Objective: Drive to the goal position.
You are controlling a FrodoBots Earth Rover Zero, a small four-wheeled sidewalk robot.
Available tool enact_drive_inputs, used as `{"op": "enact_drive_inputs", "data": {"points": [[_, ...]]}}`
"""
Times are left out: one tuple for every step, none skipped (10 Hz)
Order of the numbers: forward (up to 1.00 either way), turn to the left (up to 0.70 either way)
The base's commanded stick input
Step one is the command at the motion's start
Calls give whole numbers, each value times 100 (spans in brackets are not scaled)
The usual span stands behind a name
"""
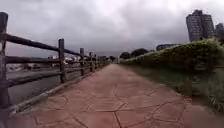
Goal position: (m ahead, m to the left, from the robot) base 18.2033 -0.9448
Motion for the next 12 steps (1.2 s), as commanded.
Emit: {"op": "enact_drive_inputs", "data": {"points": [[100,0],[100,0],[100,0],[100,0],[100,0],[100,0],[100,0],[100,0],[100,0],[100,0],[100,0],[100,0]]}}
